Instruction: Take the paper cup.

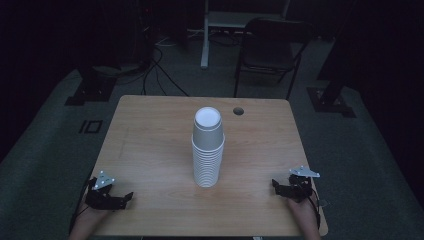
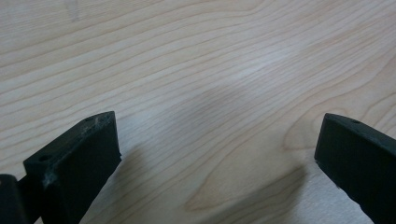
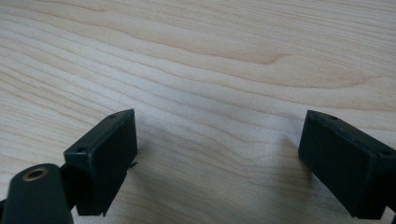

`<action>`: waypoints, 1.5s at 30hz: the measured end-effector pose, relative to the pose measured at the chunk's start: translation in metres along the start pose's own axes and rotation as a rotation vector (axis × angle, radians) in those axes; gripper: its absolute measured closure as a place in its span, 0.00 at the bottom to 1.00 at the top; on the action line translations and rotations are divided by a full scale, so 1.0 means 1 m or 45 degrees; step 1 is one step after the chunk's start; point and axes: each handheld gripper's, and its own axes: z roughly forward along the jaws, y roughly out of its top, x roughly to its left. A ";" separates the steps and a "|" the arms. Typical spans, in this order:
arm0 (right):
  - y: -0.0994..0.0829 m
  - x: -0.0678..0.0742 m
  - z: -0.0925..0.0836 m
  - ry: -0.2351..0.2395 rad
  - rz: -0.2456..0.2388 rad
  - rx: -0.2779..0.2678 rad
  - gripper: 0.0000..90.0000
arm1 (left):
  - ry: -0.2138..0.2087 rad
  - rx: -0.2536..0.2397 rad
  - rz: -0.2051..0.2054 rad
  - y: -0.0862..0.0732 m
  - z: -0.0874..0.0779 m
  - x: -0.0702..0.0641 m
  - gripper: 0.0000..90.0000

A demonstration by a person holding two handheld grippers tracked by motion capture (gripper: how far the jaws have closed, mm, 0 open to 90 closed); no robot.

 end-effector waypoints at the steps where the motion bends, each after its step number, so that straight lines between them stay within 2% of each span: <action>1: 0.000 0.000 0.000 0.000 0.000 0.000 0.12 | -0.002 0.003 0.003 0.001 0.000 -0.001 0.00; 21: 0.000 0.000 0.000 0.000 0.000 0.000 0.12 | -0.124 -0.018 0.125 0.023 0.010 -0.027 0.02; 28: 0.000 0.000 0.000 0.000 0.000 0.000 0.12 | -0.189 -0.034 0.153 0.032 0.013 -0.036 0.02; 35: 0.000 0.000 0.000 0.000 0.001 0.000 0.12 | -0.205 -0.057 0.177 0.043 0.013 -0.042 0.02; 45: 0.000 0.000 0.000 0.001 0.000 -0.001 0.12 | -0.279 -0.092 0.208 0.058 0.015 -0.055 0.02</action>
